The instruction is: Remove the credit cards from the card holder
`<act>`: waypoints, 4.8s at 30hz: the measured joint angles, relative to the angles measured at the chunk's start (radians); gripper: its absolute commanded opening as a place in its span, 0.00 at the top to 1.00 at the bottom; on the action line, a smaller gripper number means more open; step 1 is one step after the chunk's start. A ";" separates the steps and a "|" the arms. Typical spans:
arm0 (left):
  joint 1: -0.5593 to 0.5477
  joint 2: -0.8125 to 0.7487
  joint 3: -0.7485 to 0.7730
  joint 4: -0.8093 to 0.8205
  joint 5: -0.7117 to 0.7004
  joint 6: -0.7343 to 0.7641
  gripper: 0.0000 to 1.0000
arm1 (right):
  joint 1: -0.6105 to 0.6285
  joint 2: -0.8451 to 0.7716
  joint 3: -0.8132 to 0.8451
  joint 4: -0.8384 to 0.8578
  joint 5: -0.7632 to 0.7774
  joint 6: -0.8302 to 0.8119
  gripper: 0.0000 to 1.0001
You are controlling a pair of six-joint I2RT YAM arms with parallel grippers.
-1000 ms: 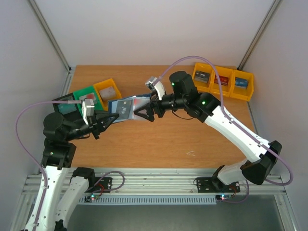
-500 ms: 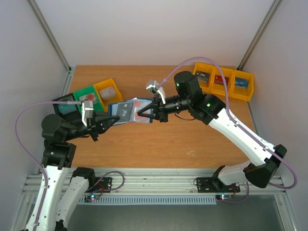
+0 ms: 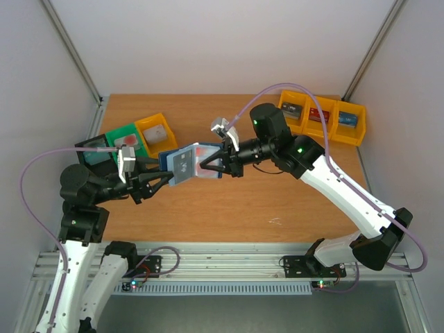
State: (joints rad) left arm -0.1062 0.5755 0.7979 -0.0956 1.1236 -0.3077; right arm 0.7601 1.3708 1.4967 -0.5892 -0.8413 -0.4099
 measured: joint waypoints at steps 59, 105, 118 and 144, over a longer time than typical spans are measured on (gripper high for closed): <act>-0.036 -0.026 -0.024 -0.047 -0.061 0.135 1.00 | 0.008 0.052 0.056 -0.006 0.023 0.033 0.59; -0.035 -0.025 -0.025 -0.001 -0.072 -0.003 0.61 | 0.038 0.083 -0.003 0.224 0.019 0.123 0.99; -0.005 -0.029 -0.011 -0.010 -0.171 -0.033 0.70 | 0.009 0.048 -0.030 0.226 -0.084 0.125 0.99; -0.014 -0.028 -0.019 -0.026 -0.153 0.026 0.97 | 0.053 0.130 0.056 0.208 -0.099 0.136 0.69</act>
State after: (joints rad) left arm -0.1204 0.5472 0.7788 -0.1219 0.9710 -0.2817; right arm 0.8135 1.5009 1.5532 -0.3817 -0.9401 -0.2741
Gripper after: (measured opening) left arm 0.235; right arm 0.136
